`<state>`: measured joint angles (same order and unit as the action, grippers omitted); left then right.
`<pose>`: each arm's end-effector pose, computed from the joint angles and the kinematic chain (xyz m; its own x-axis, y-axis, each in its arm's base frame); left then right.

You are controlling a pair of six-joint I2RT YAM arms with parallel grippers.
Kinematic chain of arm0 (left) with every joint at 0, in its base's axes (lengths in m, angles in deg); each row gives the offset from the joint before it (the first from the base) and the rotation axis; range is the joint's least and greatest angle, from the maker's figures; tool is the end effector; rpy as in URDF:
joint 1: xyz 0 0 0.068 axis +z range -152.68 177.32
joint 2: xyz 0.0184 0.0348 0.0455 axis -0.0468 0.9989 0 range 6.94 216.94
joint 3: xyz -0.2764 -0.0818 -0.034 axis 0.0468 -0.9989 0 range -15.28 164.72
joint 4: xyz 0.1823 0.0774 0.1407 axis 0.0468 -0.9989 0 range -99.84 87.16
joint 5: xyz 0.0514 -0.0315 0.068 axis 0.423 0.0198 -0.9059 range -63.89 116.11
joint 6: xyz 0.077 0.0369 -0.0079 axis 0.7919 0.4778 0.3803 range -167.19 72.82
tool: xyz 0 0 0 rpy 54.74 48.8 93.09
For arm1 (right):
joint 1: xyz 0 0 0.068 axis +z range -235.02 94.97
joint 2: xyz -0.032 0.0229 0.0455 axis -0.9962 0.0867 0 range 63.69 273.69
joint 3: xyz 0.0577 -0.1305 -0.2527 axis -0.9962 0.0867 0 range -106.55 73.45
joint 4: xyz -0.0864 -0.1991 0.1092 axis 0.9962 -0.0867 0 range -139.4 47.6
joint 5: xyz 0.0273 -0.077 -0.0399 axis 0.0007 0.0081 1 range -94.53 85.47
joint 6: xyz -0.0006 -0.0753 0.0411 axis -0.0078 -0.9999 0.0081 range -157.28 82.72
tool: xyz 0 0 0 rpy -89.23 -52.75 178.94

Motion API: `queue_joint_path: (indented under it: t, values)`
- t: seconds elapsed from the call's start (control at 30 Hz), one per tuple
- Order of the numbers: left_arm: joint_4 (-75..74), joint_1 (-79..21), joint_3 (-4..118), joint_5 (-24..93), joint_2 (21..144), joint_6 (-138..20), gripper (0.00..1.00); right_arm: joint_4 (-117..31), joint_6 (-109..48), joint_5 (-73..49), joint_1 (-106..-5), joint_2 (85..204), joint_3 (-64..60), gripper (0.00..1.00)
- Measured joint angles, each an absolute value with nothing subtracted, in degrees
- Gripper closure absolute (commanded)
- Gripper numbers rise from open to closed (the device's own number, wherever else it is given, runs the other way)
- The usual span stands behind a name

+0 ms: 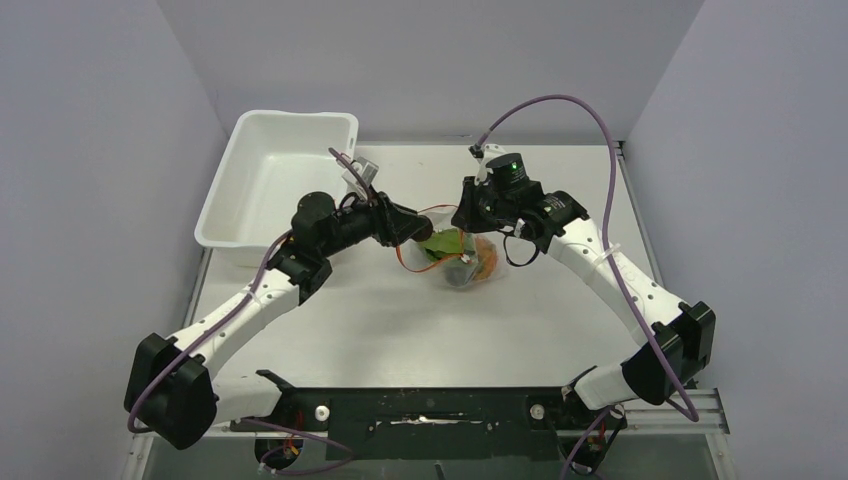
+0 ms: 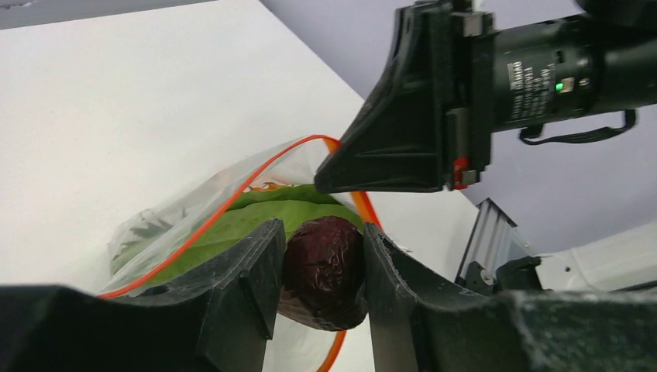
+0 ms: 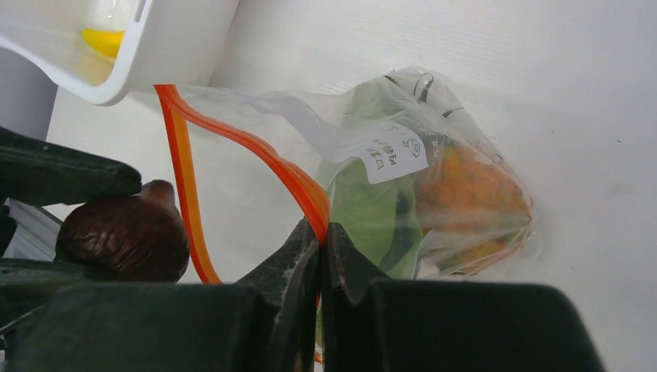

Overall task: Place the food in the zip-top bag and seal the zipper
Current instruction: Place the fake vegetable in the zipper food storage bag.

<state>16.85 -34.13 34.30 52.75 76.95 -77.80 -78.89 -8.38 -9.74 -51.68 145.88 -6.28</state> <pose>0.2358 -0.1839 0.3544 -0.4418 -0.2635 -0.8576 0.7249 0.4584 -0.5143 0.2681 0.1847 0.3492 -0.7529 0.0808 -0.6531 -0.2770 0.8613 0.4259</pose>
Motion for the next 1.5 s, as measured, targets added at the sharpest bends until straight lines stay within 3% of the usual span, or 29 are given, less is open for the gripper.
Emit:
queue_joint_path:
  t: [0.37,0.77,1.03,1.2,1.5]
  values:
    - [12.2,-34.1,34.2,49.7,80.1,-72.7,0.33,-78.9,-8.4,-10.1,-51.7,145.9,-6.3,0.99]
    - [-0.8,-32.4,38.7,37.9,78.3,-69.4,0.31,-78.6,-8.6,-10.1,-51.7,145.9,-6.3,0.99]
    - [-9.6,-20.3,42.0,30.4,74.9,-71.2,0.25,-77.8,-9.2,-10.1,-51.7,145.2,-4.8,0.98]
    - [-14.7,-11.0,42.4,26.3,74.6,-76.4,0.23,-77.1,-9.4,-10.2,-51.7,144.8,-4.2,0.98]
    - [-26.1,-5.0,43.8,14.3,75.6,-94.8,0.23,-76.6,-9.7,-10.1,-51.7,144.7,-3.8,0.98]
